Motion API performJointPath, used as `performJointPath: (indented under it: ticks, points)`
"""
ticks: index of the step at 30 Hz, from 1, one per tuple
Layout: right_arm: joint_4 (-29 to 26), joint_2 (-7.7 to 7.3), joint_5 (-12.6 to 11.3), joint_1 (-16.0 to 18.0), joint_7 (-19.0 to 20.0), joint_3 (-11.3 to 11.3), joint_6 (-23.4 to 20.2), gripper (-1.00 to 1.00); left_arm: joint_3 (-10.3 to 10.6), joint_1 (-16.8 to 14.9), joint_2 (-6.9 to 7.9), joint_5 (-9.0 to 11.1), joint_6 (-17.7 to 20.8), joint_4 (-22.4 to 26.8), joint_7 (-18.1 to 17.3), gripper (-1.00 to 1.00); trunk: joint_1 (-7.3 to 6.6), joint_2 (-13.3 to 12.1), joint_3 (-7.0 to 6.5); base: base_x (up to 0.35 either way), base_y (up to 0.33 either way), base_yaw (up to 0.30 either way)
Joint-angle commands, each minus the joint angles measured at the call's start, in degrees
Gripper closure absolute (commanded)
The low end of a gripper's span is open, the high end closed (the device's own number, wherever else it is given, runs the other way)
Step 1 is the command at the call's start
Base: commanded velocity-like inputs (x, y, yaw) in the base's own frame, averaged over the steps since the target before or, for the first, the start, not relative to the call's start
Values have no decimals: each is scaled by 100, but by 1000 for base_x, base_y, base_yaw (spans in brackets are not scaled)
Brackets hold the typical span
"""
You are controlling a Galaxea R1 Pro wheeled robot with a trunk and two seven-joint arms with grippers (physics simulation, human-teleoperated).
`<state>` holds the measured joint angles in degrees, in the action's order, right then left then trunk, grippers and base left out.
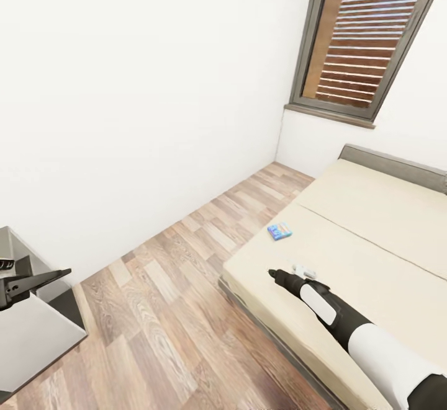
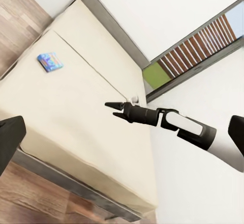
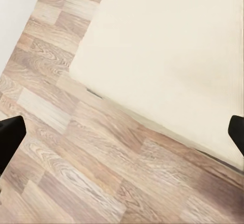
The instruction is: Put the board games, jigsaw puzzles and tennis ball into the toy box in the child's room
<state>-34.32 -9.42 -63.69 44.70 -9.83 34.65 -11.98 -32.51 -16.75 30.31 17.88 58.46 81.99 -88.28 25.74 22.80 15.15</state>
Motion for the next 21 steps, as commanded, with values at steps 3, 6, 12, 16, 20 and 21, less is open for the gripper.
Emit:
performJointPath:
  ticks: [3,6,12,16,20,21]
  points:
    - [-19,-8,-36,-37,-43,39,63,-100,3,-3,-2,-4,61,2,-23,-100,4,12,17,51,0,-61]
    - [-32,-3,-37,-62,-33,34,95,-100,7,-3,-6,3,58,3,-29,-100,4,12,19,17,0,-18]
    - [-41,-1,-48,-66,-26,35,105,-100,7,-3,-7,4,58,2,-31,-100,4,12,19,3,0,-3]
    - [-47,2,-51,-67,-21,39,107,-100,7,-3,-7,5,60,2,-32,-100,4,12,19,0,0,-4]
    - [-54,4,-51,-67,-19,41,108,-100,7,-3,-7,5,60,2,-23,-100,4,12,11,5,22,-119]
    - [-55,6,-50,-67,-19,41,108,-100,7,-3,-7,5,60,2,-19,-100,4,12,8,37,90,-197]
